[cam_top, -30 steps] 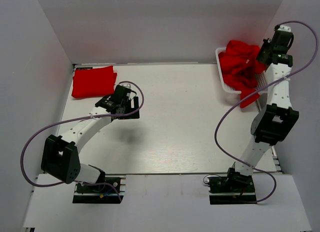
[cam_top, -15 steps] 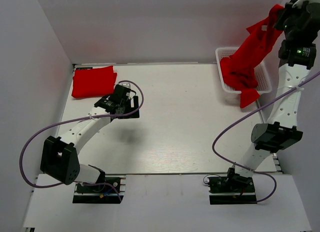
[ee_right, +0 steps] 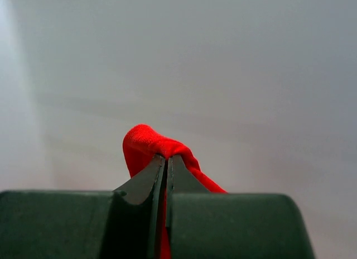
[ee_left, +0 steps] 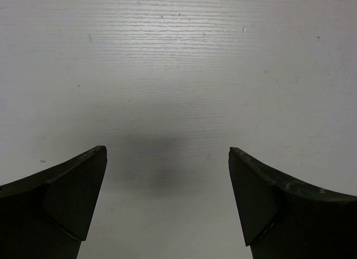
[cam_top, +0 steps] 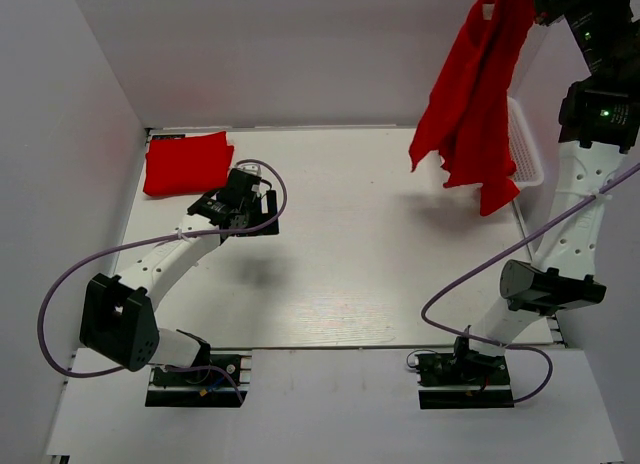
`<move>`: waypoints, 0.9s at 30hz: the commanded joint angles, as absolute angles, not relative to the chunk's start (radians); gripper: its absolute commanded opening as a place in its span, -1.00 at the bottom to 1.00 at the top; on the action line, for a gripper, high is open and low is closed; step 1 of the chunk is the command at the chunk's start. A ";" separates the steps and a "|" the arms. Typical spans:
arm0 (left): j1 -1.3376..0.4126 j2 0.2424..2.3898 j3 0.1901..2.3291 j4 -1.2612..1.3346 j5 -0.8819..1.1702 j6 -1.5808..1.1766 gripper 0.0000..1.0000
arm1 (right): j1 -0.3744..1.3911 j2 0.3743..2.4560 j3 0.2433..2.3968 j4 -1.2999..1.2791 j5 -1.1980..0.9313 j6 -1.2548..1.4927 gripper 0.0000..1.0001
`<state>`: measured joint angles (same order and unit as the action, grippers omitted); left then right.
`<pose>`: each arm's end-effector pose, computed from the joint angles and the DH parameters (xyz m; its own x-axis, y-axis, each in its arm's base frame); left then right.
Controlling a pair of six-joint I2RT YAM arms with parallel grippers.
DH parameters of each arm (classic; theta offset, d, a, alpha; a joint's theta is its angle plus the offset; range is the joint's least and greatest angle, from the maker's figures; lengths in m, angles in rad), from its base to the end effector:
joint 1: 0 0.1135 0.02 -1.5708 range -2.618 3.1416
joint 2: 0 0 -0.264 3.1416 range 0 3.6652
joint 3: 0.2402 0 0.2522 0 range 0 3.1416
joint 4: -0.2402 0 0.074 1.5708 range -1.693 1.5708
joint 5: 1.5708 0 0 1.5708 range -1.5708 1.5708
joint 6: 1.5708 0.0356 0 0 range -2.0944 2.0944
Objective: Fold and stack the t-shirts
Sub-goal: Move the tshirt to the center of the board
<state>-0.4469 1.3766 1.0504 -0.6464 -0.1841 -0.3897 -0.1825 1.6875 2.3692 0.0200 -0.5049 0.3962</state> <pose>0.2569 -0.1159 0.2608 -0.8154 -0.0234 -0.5784 0.0239 0.9970 -0.0740 0.2819 -0.0345 0.6445 0.5067 0.2500 -0.8251 -0.4336 0.9011 0.0067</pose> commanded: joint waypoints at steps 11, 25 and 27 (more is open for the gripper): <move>-0.440 1.275 1.089 -0.718 -0.230 -0.413 1.00 | -0.028 1.643 2.352 0.299 -0.825 0.664 -1.00; -0.440 1.161 1.086 -0.821 -0.319 -0.452 1.00 | 0.253 1.448 1.581 0.202 -0.787 0.373 -1.00; -0.440 1.161 1.074 -0.821 -0.319 -0.453 1.00 | 0.268 1.352 1.274 0.263 -0.715 0.383 -0.98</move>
<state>-0.4461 1.1843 1.0637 -0.8036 -0.2996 -0.4351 0.2543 1.4662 1.5192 0.1993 -0.7994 0.4519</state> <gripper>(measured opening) 0.998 0.012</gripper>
